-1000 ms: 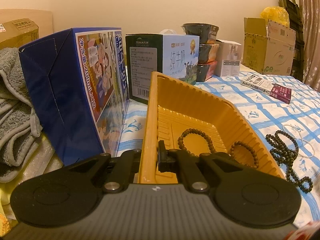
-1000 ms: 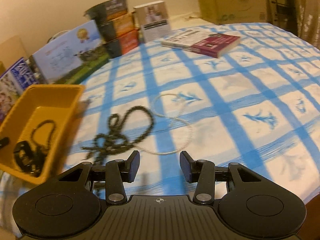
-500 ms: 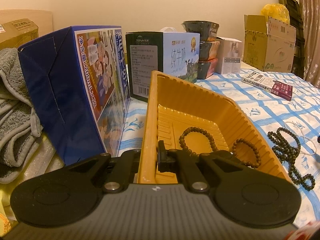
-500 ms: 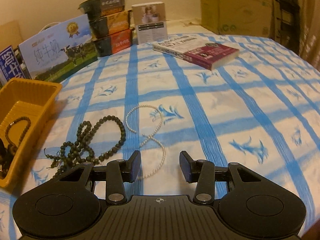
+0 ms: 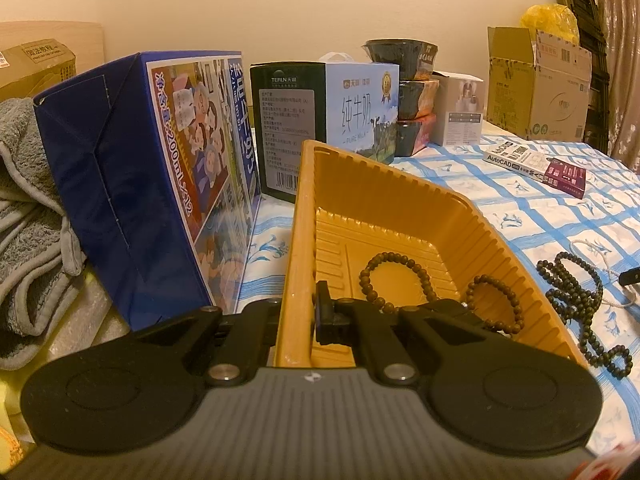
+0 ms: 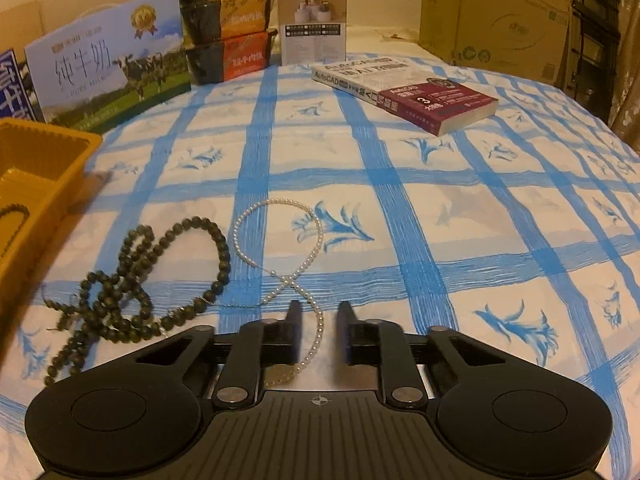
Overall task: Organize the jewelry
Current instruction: 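Grasp the white pearl strand on the cloth with the right tool, then carry the pearl strand into the orange tray and open the right tool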
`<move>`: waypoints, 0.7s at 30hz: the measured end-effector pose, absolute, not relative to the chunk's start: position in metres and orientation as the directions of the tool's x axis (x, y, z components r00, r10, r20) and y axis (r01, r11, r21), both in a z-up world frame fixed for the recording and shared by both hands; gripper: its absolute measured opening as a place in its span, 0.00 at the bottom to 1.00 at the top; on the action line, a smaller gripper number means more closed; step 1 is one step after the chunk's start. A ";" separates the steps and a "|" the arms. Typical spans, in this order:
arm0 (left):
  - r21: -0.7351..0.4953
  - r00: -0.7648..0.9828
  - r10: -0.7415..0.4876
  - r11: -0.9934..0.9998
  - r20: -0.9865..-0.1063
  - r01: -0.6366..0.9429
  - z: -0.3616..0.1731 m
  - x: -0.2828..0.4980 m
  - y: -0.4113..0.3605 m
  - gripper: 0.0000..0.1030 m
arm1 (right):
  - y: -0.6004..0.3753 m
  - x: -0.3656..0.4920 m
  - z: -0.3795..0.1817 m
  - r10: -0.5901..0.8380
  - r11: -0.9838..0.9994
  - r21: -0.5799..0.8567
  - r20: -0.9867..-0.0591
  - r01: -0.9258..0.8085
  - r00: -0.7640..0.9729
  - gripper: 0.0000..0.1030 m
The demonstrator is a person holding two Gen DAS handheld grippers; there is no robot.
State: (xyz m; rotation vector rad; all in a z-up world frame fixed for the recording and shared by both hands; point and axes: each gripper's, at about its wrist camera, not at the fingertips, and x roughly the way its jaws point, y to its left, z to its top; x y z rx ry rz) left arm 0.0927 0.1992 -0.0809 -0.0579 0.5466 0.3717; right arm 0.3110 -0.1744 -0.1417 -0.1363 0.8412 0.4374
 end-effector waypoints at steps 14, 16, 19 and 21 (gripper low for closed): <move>0.051 0.783 0.340 0.928 -0.521 -0.369 -0.084 0.093 0.199 0.03 | -0.180 0.283 -0.088 0.381 0.893 0.078 -0.656 -0.444 0.652 0.02; 0.048 0.783 0.340 0.927 -0.521 -0.371 -0.084 0.093 0.199 0.03 | -0.179 0.278 -0.071 0.401 0.887 0.084 -0.629 -0.454 0.667 0.02; 0.043 0.785 0.338 0.928 -0.519 -0.371 -0.083 0.092 0.199 0.03 | -0.175 0.269 -0.043 0.435 0.873 0.090 -0.589 -0.480 0.681 0.02; 0.042 0.788 0.336 0.929 -0.516 -0.368 -0.082 0.092 0.199 0.03 | -0.170 0.263 -0.026 0.457 0.861 0.091 -0.567 -0.500 0.685 0.02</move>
